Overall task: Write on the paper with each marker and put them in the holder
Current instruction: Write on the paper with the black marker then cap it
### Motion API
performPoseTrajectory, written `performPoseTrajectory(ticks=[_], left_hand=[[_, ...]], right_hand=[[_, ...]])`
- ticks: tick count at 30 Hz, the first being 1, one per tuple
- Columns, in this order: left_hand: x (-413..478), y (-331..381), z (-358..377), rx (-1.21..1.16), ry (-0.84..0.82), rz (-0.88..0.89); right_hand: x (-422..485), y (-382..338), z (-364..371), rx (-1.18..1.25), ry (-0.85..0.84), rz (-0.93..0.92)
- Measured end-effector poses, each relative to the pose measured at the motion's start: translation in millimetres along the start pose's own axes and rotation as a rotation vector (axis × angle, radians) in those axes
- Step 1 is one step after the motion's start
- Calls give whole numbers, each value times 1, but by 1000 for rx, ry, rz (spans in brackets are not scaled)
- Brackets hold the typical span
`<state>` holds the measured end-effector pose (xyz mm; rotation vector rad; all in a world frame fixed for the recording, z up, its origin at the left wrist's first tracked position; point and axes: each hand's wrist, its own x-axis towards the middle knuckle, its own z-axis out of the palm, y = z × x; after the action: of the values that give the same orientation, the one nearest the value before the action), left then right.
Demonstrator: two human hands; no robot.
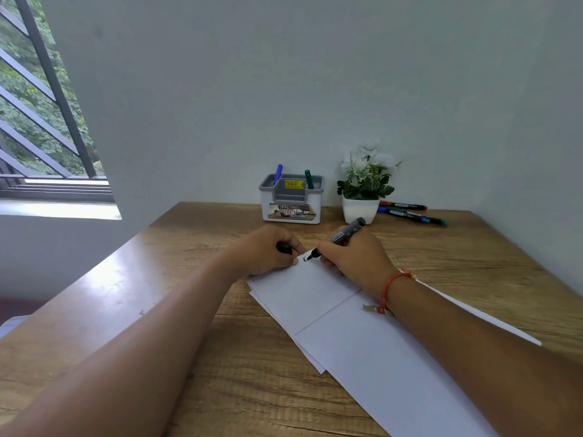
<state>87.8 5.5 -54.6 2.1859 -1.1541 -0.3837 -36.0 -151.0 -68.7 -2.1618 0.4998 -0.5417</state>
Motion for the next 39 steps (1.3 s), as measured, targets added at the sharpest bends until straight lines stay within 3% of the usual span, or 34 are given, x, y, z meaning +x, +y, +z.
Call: performPoseTrajectory(ticks=[39], left_hand=[[3, -6, 0, -19, -15, 16]], right_hand=[[6, 4, 1, 14, 49, 82]])
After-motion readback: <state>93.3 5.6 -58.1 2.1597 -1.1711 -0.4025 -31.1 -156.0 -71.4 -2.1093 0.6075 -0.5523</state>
